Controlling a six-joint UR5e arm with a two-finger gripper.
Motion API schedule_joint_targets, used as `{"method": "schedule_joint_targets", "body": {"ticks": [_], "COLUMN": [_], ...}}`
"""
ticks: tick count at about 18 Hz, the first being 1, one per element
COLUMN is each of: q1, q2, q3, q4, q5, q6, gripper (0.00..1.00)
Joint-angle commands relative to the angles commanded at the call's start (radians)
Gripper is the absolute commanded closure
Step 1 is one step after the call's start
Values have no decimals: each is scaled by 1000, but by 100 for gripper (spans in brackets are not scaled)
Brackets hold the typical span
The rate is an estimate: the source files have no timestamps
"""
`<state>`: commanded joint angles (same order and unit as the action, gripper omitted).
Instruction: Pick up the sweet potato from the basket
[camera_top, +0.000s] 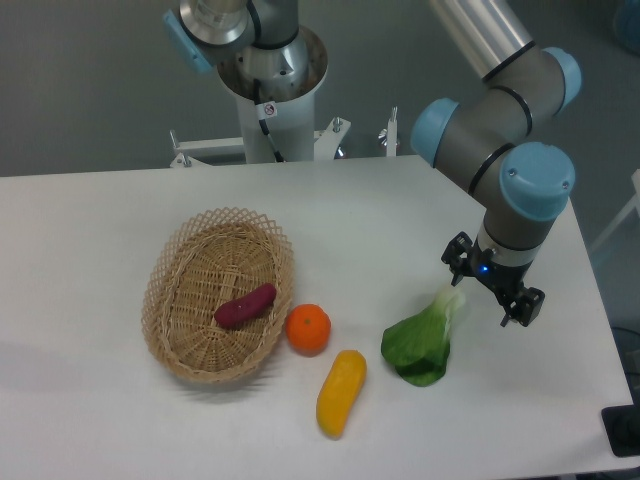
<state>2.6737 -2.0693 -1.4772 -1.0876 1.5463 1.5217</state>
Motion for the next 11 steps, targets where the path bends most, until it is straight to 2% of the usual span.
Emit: {"method": "schedule_joint_targets", "body": {"ticks": [4,8,11], "q1": [2,0,-2], "q2": [0,-2,-2], "q3": [-5,-37,-43], "q4": [6,86,95], "q5": [-6,-3,-6], "q6": [0,-20,-41], "gripper": [0,0,0]}}
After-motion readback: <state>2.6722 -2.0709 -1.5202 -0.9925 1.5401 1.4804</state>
